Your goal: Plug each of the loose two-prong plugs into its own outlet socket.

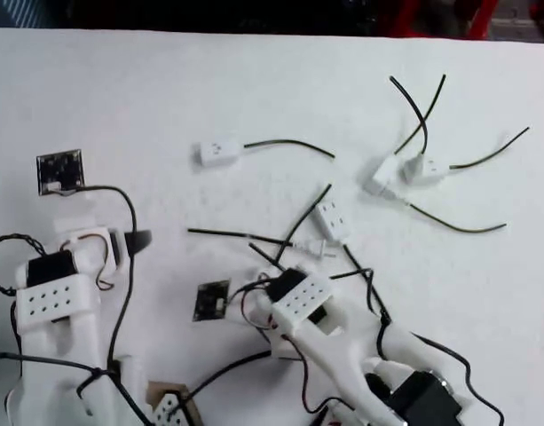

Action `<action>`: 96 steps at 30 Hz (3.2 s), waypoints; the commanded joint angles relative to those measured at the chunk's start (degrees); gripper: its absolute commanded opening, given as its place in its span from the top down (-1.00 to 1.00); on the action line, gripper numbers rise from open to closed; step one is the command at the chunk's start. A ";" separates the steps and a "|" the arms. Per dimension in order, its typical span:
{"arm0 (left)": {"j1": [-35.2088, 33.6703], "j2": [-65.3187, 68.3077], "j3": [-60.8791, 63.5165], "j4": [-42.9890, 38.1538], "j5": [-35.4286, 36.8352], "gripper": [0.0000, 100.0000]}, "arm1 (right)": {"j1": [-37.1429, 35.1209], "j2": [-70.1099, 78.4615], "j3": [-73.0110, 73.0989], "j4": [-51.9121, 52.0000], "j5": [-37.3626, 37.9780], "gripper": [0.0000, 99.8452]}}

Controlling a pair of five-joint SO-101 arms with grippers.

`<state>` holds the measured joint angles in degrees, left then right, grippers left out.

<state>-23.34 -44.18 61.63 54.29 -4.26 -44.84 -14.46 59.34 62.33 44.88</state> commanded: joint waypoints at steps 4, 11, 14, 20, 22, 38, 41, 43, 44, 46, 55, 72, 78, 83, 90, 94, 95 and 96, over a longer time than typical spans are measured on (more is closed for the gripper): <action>0.66 -1.36 -0.18 -1.05 -0.18 0.31 | 4.26 -0.31 -0.62 -3.30 0.09 0.97; 0.66 -1.36 -0.18 -1.05 -0.18 0.31 | 8.13 -16.66 -0.70 1.98 -0.09 0.97; 0.66 -1.36 -0.18 -1.05 -0.18 0.31 | 10.68 -25.45 -0.70 3.47 -2.99 0.97; 0.66 -1.36 -0.18 -1.05 -0.18 0.31 | 14.46 -36.35 -0.53 3.30 -14.77 0.97; 0.66 -1.36 -0.18 -1.05 -0.18 0.31 | 15.25 -36.70 -0.53 3.12 -18.55 0.97; 0.66 -1.36 -0.18 -1.05 -0.18 0.31 | 23.25 -13.58 -0.62 -7.60 -28.92 0.95; 0.66 -1.36 -0.18 -1.05 -0.18 0.31 | 22.81 -10.86 -0.62 -7.43 -29.10 0.82; 0.66 -1.36 -0.18 -1.05 -0.18 0.31 | 22.81 -10.51 -0.70 -7.43 -28.84 0.77; 0.66 -1.36 -0.18 -1.05 -0.18 0.31 | 22.81 -10.59 -0.79 -7.43 -28.75 0.78; 0.66 -1.36 -0.18 -1.05 -0.18 0.31 | 22.81 -10.95 -1.93 -6.73 -28.66 0.78; 0.66 -1.36 -0.18 -1.05 -0.18 0.31 | 22.90 -10.51 -13.10 5.14 -21.01 0.77; 0.66 -1.36 -0.18 -1.14 -0.18 0.31 | 21.76 -5.49 -17.76 9.89 -18.37 0.58; 0.66 -1.36 -0.18 -1.14 -0.18 0.31 | 21.58 -5.32 -18.64 4.62 -7.12 0.71; 0.66 -1.36 -0.18 -1.14 -0.18 0.31 | 21.23 -0.40 -19.16 4.97 -5.54 0.70; 0.66 -1.36 -0.18 -1.14 -0.18 0.31 | 21.32 11.65 -28.48 8.22 -5.54 0.69; 0.66 -1.36 -0.18 -1.14 -0.18 0.31 | 21.76 18.24 -35.78 11.65 -5.54 0.69; 0.66 -1.36 -0.18 -1.14 -0.18 0.31 | 22.02 20.00 -37.36 12.44 -5.54 0.69; 0.66 -1.36 -0.18 -1.14 -0.18 0.31 | 22.55 21.67 -38.68 13.49 -5.45 0.69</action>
<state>-23.34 -44.18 61.63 54.29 -4.26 -23.30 4.62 25.93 73.05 38.81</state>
